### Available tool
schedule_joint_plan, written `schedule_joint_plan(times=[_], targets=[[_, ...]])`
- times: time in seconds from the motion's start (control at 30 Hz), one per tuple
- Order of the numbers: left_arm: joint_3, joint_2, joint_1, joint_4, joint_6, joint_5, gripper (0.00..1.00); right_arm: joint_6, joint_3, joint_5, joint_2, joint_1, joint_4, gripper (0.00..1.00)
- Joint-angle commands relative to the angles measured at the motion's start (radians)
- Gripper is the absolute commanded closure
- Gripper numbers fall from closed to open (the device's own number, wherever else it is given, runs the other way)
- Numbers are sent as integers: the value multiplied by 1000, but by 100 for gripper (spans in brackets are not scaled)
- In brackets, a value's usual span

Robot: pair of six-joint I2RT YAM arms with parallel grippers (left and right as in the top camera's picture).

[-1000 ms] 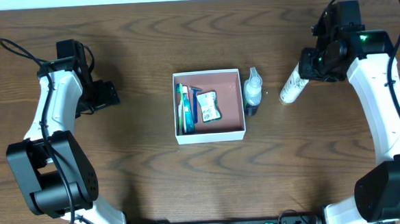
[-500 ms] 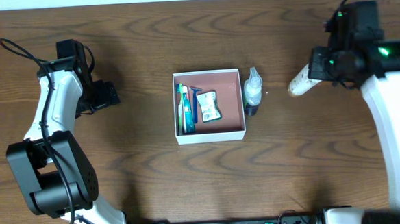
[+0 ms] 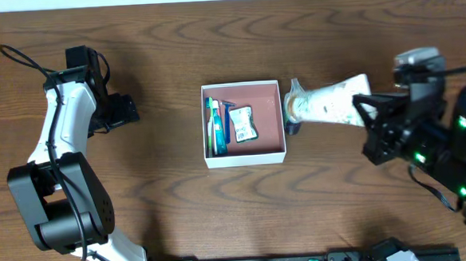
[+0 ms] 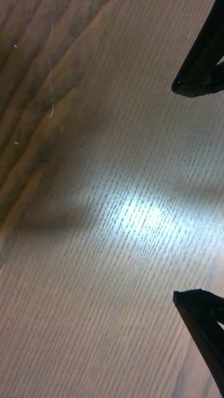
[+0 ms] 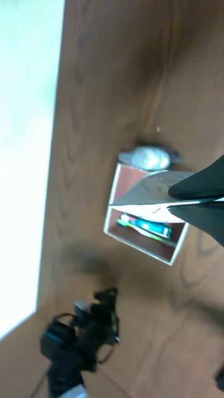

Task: Pack container
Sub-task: 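Reach the right gripper to the white Pantene tube and grasp it, then carry the Pantene tube into the box and release it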

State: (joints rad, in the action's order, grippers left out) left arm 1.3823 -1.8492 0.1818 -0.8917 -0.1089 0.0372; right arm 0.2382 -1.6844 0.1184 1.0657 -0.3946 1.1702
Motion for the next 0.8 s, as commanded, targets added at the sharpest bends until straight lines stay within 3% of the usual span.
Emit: schedule_joint_plan(times=[0.0,0.27,0.47,0.77], targets=[[5,27,3,-4,-9,12,2,23,17,13,82,-48,-39,99],[5,27,3,-4,-9,12,2,-30,20,10,354,-110,-217,99],[5,27,3,-4,-9,12,2,-30,20,5,523,-110,-247,99],[5,27,3,-4,-9,12,2,-79,20,-103,620,-109,-340,99]])
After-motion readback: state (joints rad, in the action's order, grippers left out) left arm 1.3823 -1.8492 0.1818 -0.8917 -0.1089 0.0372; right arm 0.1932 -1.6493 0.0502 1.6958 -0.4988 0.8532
